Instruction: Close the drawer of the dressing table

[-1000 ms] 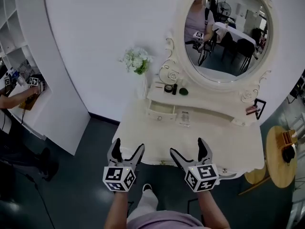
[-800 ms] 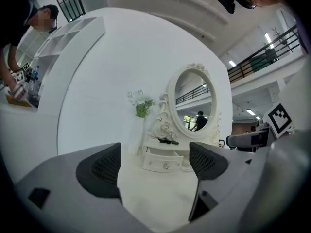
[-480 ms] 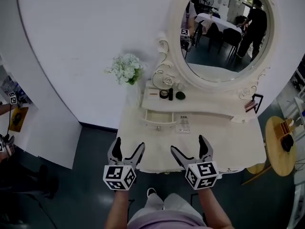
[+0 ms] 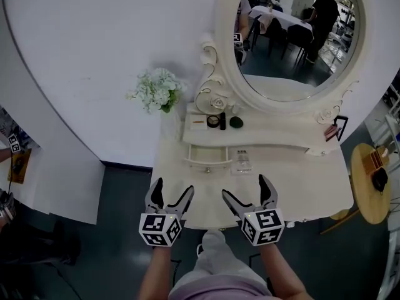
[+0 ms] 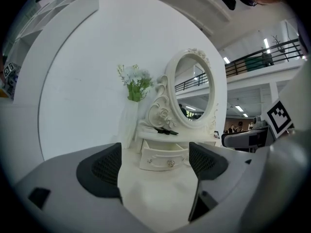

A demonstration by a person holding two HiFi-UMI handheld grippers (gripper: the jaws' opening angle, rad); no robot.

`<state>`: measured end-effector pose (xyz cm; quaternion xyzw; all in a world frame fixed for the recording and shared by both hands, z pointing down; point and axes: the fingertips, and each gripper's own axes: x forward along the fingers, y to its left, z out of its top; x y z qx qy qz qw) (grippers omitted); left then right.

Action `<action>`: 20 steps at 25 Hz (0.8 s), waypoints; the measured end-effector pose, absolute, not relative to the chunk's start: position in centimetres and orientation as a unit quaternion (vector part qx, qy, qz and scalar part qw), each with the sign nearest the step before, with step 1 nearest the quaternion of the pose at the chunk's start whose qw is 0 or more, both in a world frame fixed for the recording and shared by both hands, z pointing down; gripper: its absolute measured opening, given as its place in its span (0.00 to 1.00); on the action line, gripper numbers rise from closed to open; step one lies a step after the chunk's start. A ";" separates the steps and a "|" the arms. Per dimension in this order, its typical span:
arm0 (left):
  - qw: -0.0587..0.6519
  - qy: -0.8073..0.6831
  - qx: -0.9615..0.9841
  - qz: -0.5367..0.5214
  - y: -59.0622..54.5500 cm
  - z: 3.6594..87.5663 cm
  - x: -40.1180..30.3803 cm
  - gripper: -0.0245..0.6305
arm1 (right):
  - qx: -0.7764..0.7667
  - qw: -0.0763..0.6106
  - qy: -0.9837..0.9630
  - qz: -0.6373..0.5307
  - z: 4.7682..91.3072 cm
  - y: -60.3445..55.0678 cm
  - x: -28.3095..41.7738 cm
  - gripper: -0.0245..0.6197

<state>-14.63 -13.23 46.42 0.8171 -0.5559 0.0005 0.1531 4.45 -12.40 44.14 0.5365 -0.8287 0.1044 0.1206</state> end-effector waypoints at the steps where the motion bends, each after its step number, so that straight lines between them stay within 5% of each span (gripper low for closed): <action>1: 0.154 -0.555 0.818 0.004 -13.6 46.7 -14.5 0.67 | 0.536 0.122 -0.829 0.105 44.3 -12.7 4.4 0.85; 20: 0.168 -0.511 0.840 0.066 -19.7 51.3 -12.0 0.67 | 0.528 0.149 -0.825 0.135 49.1 -18.1 4.5 0.78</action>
